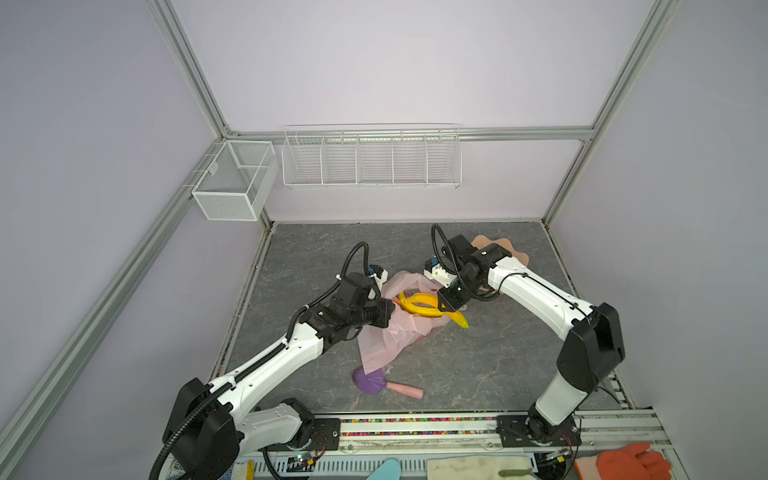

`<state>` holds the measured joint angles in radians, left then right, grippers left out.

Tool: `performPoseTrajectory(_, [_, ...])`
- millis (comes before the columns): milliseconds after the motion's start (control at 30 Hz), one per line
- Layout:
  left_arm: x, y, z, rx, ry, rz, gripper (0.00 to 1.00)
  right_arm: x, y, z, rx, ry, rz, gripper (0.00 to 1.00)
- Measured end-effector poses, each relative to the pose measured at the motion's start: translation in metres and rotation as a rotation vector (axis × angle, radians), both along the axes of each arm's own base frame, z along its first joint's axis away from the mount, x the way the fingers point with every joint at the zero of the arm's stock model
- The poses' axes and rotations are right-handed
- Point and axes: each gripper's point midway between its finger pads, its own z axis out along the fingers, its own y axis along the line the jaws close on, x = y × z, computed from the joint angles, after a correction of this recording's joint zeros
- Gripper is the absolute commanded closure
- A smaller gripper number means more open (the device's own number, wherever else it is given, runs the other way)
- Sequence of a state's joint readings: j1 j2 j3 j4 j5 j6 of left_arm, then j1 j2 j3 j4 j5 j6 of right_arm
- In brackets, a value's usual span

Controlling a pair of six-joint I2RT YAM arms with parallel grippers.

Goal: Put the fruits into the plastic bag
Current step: 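Lower the banana into the bag mouth and release it, then move the open right gripper back down into the fruit bowl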

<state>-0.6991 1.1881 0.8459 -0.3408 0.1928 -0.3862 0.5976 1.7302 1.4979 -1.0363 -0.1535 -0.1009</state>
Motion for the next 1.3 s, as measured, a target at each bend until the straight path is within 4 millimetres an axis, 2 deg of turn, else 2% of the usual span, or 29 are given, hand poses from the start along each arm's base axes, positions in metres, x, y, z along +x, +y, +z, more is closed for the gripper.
performPoseTrajectory(167, [-0.002, -0.002, -0.002, -0.003, 0.011, -0.015, 1.00, 0.011, 0.010, -0.025, -0.024, 0.050, -0.022, 0.83])
performPoseTrajectory(267, [-0.002, -0.003, -0.003, -0.004, 0.015, -0.018, 1.00, 0.025, 0.022, -0.032, -0.006, 0.057, -0.047, 0.82])
performPoseTrajectory(367, [-0.003, -0.004, -0.002, -0.009, 0.017, -0.024, 1.00, 0.040, 0.034, -0.032, 0.024, 0.050, -0.089, 0.72])
performPoseTrajectory(467, [-0.003, -0.007, -0.004, -0.014, 0.022, -0.033, 1.00, 0.053, 0.045, -0.027, 0.061, 0.041, -0.143, 0.71])
performPoseTrajectory(533, [-0.002, -0.008, -0.005, -0.014, 0.025, -0.036, 1.00, 0.060, 0.053, -0.025, 0.091, 0.048, -0.180, 0.62])
performPoseTrajectory(600, [-0.002, -0.009, -0.006, -0.015, 0.028, -0.039, 1.00, 0.065, 0.061, -0.025, 0.117, 0.059, -0.231, 0.62])
performPoseTrajectory(733, [-0.001, -0.011, -0.009, -0.014, 0.030, -0.041, 1.00, 0.066, 0.072, -0.027, 0.167, 0.117, -0.346, 0.58])
performPoseTrajectory(767, [-0.001, -0.011, -0.009, -0.015, 0.030, -0.041, 1.00, 0.065, 0.074, -0.028, 0.168, 0.127, -0.365, 0.52])
performPoseTrajectory(933, [0.001, -0.013, -0.006, -0.027, 0.020, -0.039, 1.00, 0.051, 0.087, -0.033, 0.190, 0.184, -0.407, 0.38])
performPoseTrajectory(1000, [0.001, -0.013, -0.006, -0.027, 0.020, -0.038, 1.00, 0.042, 0.081, -0.038, 0.187, 0.216, -0.434, 0.34])
performPoseTrajectory(1100, [0.001, -0.012, -0.005, -0.028, 0.019, -0.034, 1.00, 0.038, 0.051, -0.036, 0.186, 0.242, -0.511, 0.28])
performPoseTrajectory(1200, [0.001, -0.011, -0.002, -0.034, 0.014, -0.029, 1.00, 0.052, 0.011, -0.010, 0.225, 0.198, -0.606, 0.22])
performPoseTrajectory(1300, [0.002, -0.012, -0.001, -0.040, 0.014, -0.025, 1.00, 0.071, -0.027, 0.027, 0.281, 0.096, -0.679, 0.19])
